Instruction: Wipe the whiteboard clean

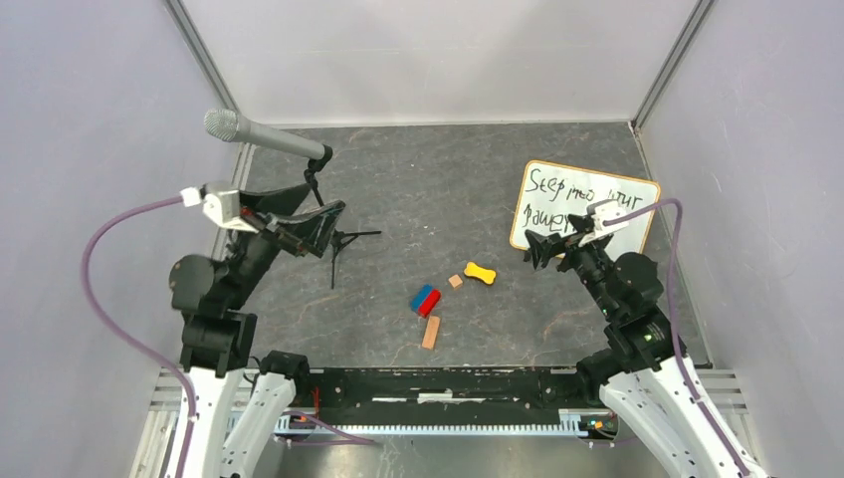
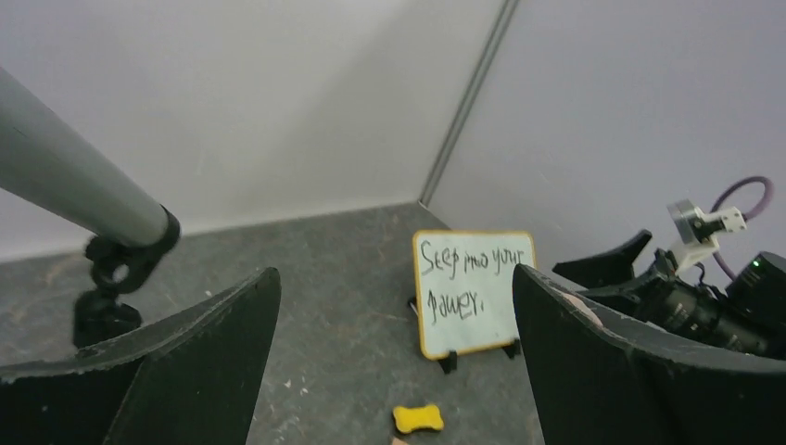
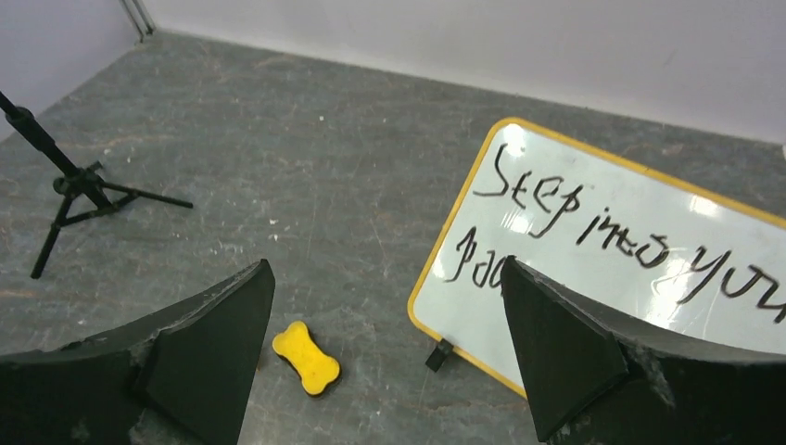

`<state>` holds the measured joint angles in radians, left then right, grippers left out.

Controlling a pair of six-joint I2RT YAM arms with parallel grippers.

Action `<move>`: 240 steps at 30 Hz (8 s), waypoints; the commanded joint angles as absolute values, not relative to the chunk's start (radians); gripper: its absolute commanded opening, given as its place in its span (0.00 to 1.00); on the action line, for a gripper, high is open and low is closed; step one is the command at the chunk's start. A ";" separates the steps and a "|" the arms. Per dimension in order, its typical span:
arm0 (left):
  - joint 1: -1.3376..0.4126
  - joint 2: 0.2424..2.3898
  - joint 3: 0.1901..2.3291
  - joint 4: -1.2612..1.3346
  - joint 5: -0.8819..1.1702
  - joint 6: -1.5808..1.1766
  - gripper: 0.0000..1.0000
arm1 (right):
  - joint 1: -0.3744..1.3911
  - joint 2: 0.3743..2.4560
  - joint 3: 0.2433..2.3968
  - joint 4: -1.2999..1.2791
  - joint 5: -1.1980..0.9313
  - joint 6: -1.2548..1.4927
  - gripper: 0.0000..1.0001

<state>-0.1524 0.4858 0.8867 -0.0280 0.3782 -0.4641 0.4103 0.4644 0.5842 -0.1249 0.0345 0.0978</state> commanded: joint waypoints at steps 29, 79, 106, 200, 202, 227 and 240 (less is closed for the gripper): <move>-0.364 0.770 0.764 -0.169 0.600 -0.453 1.00 | 0.724 1.283 0.732 -0.203 0.195 0.170 0.98; -0.365 0.894 0.727 -0.053 0.724 -0.533 1.00 | 0.681 1.577 0.818 -0.121 -0.071 -0.189 0.52; -0.611 1.076 0.778 0.222 0.363 -0.550 1.00 | 0.645 1.285 0.644 0.094 0.070 0.037 0.11; -0.700 2.212 1.573 0.532 0.513 -0.594 0.62 | 0.071 1.007 0.486 0.431 0.302 0.116 0.12; -0.694 2.240 1.609 0.536 0.557 -0.591 0.61 | 0.072 1.012 0.460 0.470 0.284 0.104 0.12; -0.684 2.434 1.807 0.538 0.704 -0.611 0.29 | 0.074 1.009 0.369 0.480 0.311 0.031 0.11; -0.685 2.432 1.793 0.534 0.673 -0.571 0.02 | 0.130 1.105 0.402 0.445 0.380 0.017 0.11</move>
<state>-0.6888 2.4306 1.7695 0.4973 0.6910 -0.5804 0.0944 1.0714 0.3771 0.4328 0.3378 0.0319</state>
